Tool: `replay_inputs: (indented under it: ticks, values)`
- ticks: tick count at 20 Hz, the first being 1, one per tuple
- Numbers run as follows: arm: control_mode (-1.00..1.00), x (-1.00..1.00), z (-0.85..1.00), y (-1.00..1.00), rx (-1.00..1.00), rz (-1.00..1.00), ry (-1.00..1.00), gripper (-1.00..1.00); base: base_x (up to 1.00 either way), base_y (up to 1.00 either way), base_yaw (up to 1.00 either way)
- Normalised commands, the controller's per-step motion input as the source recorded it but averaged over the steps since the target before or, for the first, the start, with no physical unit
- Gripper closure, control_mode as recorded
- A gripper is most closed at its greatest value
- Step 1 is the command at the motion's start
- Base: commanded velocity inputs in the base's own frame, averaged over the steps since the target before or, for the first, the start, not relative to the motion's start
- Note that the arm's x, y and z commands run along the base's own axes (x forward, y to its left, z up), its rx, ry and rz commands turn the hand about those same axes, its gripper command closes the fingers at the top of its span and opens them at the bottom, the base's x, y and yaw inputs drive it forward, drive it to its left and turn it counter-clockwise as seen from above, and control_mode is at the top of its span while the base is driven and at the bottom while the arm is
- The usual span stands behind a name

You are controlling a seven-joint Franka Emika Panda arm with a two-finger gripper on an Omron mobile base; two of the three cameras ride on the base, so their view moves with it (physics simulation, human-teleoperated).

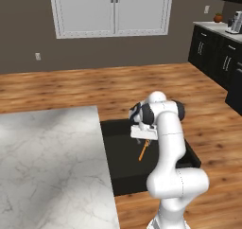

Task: Organize the utensils by type. Pick up the wooden spoons from the counter and place them in the open cabinet. Then pick up the metallic utensils from the counter and place them in the open drawer.

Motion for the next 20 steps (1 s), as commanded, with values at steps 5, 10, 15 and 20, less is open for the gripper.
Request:
replay_inputs:
  ticks: [5, 10, 15, 20]
  values:
    - [-1.0, 0.0, 0.01, 0.02, 0.0, 0.0, 0.01, -1.0, 0.0, 0.0, 0.0]
    - [-1.0, -0.01, 0.46, 0.02, 0.0, 0.0, 0.0, -1.0, 0.0, 0.0, 0.0]
    - [-1.0, -0.27, 0.84, 0.08, 0.0, 0.0, 0.01, -1.0, 0.0, 0.0, 0.0]
    - [-1.0, -0.41, 0.86, 0.1, 0.0, 0.0, 0.02, -1.0, 0.0, 0.0, 0.0]
